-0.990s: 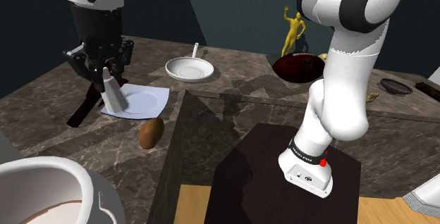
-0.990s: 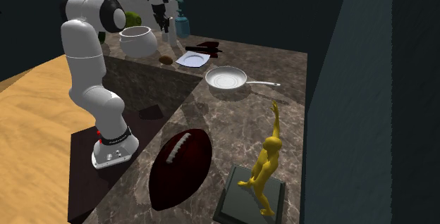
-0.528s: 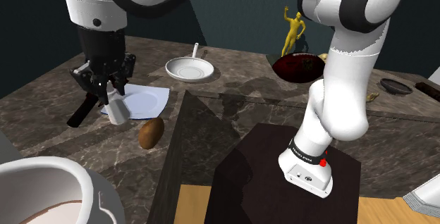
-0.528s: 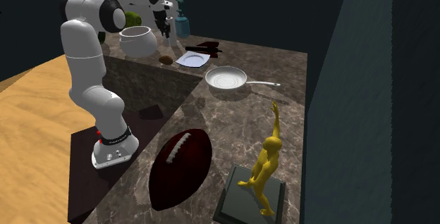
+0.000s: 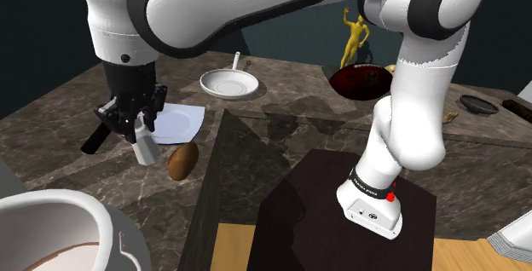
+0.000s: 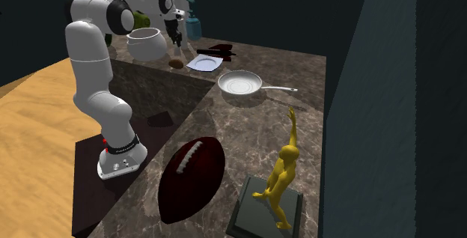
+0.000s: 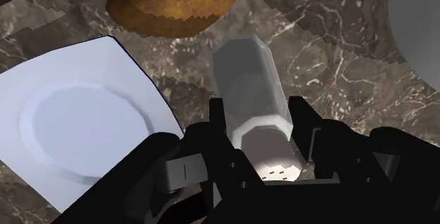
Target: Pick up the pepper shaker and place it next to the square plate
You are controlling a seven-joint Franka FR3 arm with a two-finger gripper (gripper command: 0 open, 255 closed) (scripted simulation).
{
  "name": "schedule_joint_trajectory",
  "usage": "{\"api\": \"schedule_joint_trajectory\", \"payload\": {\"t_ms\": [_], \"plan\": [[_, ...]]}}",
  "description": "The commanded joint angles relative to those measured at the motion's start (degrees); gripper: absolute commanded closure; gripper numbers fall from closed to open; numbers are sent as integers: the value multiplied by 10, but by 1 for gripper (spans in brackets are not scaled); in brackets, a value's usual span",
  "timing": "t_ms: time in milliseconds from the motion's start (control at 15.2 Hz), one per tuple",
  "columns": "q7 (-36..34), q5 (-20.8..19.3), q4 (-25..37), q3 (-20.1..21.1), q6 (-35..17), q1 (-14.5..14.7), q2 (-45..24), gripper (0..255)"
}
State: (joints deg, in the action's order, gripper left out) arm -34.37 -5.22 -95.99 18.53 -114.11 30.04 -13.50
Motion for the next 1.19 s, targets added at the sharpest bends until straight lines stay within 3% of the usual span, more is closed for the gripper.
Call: {"api": "schedule_joint_trajectory", "payload": {"t_ms": [0, 462, 990, 1056, 1122], "plan": [[-1, -1, -13, -1, -15, 0, -2, 255], [-6, -8, -51, -3, -66, 0, -16, 255], [-6, -8, -51, -3, -66, 0, -16, 255], [-6, -8, -51, -3, -66, 0, -16, 0], [-6, -8, -51, -3, -66, 0, -16, 0]]}}
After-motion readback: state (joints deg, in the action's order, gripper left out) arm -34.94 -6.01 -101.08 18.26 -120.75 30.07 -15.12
